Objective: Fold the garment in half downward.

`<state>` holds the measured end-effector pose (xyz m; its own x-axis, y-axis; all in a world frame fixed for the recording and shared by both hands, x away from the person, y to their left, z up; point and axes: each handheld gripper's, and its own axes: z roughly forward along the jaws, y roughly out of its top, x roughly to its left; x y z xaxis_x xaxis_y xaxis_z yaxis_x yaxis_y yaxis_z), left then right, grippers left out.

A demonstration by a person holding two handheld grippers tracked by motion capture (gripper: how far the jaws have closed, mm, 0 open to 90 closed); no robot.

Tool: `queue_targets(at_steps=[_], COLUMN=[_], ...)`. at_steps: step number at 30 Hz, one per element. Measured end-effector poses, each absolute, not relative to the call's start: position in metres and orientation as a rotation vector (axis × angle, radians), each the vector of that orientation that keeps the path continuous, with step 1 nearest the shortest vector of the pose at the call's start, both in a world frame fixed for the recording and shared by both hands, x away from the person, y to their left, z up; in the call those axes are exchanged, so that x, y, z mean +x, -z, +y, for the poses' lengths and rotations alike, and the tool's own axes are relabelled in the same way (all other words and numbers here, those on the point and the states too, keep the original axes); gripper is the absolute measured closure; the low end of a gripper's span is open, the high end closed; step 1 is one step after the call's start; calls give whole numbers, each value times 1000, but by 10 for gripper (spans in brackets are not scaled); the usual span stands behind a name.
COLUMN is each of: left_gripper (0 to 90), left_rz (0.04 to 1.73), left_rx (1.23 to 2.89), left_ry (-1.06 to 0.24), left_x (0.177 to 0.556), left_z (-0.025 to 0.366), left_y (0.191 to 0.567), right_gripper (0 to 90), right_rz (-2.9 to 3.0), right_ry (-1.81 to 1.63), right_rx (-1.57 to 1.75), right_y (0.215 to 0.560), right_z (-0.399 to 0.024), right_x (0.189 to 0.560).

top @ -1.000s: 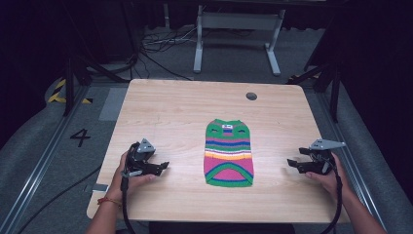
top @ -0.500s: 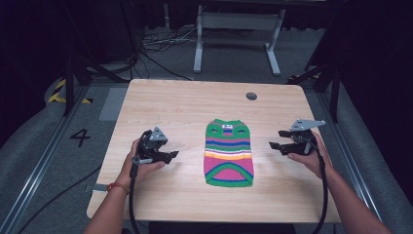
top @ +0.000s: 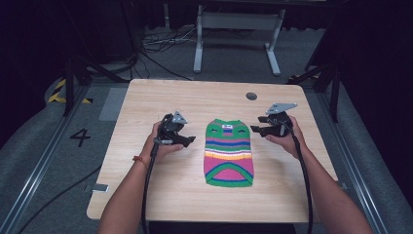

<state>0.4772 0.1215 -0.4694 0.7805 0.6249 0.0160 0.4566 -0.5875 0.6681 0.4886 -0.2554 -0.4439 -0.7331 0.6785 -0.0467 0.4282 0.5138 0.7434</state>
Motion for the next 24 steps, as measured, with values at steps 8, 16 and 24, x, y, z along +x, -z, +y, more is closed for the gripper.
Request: queue_targets(at_steps=[8,16,24], left_gripper=[350,357,387], left_rz=[823,869,883], left_rx=[2277,2235,2237], left_ry=[-377,-344,-320], left_x=[506,527,545], left_z=[101,82,56], left_y=[469,470,483], right_gripper=[568,551,558], right_rz=[2442,2444,2455], right_ry=[-1055,-1066,-1040], right_rx=[941,990,1043], right_y=[460,466,478], right_z=[-242,-233,-230], right_x=[515,528,537])
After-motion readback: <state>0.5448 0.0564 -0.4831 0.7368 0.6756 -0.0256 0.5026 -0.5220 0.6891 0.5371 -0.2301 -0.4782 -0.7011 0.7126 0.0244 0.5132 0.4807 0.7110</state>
